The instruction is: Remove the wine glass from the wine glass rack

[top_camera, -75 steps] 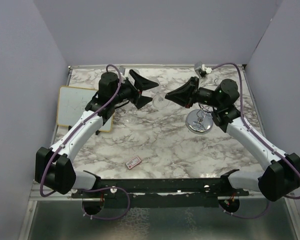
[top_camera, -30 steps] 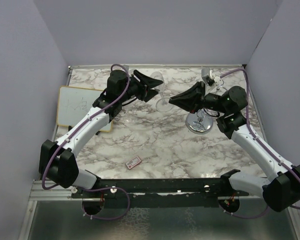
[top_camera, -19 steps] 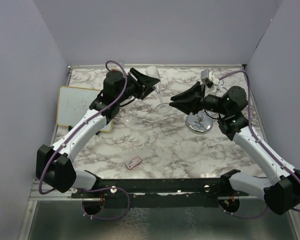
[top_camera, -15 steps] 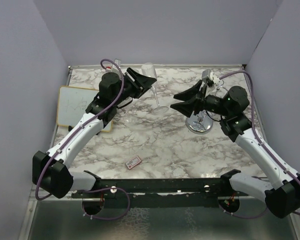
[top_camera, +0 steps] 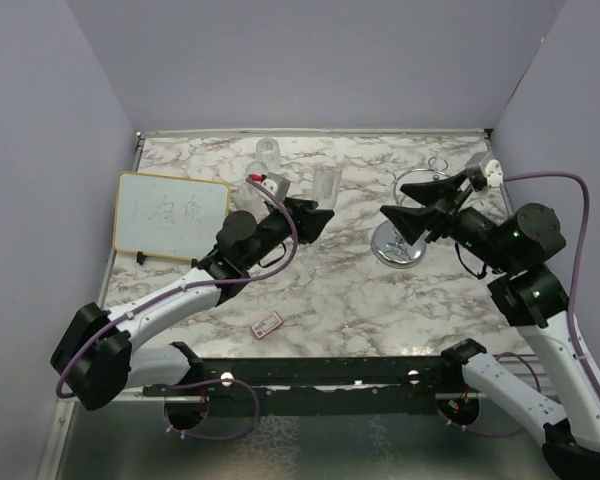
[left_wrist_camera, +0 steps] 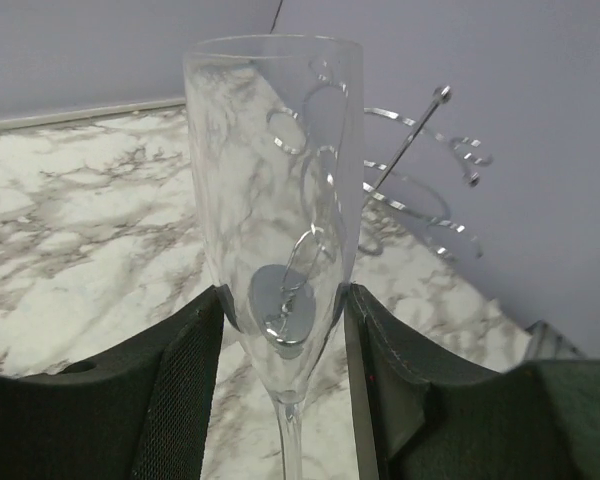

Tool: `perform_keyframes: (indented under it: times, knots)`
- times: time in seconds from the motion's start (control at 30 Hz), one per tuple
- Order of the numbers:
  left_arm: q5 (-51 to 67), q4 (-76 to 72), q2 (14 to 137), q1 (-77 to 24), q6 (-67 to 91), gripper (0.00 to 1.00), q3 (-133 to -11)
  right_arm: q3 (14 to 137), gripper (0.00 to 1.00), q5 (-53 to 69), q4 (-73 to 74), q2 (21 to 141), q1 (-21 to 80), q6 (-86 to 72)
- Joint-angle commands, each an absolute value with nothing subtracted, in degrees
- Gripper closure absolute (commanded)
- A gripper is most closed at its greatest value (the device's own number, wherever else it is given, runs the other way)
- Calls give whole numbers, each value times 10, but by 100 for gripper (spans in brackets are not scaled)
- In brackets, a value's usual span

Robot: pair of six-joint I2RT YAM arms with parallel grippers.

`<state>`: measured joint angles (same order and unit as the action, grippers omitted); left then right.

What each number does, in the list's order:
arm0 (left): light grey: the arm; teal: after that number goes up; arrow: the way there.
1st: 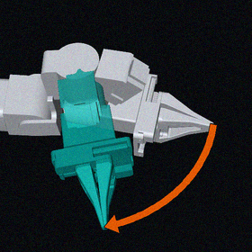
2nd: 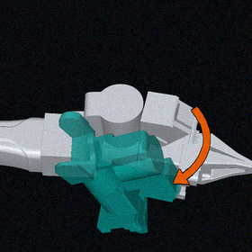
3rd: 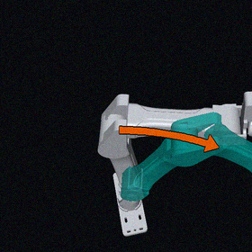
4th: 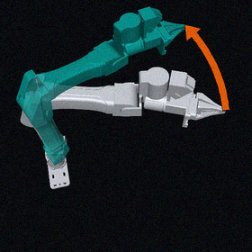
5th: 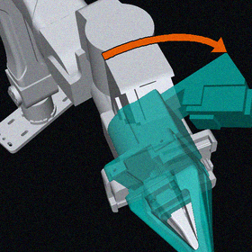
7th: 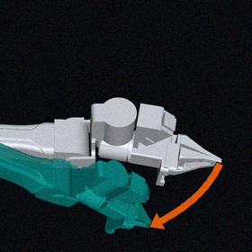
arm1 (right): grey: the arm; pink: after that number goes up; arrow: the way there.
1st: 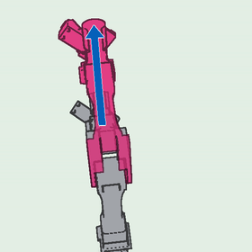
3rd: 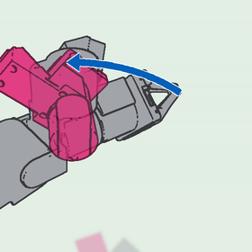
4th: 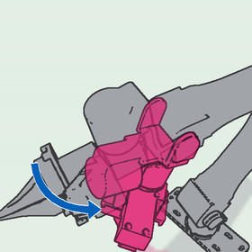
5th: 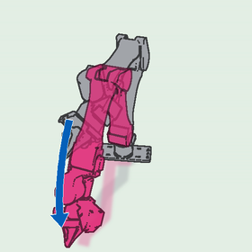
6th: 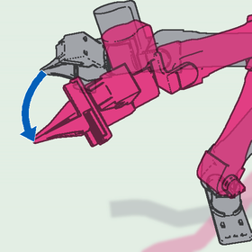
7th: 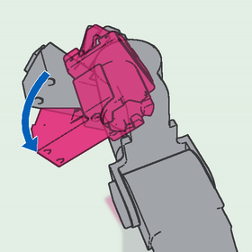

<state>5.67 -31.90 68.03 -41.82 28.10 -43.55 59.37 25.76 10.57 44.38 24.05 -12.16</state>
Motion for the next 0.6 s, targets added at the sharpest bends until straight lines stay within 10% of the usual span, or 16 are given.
perform_keyframes:
  times: [0.0, 0.57]
  knots:
    - [3, -551, 718, -424, 130, 60, -370, 606, 37, 197, 161, 399, 244, -116]
    - [-29, -1011, 1004, -423, -20, 57, -295, 586, 37, 172, 219, 314, 244, -107]
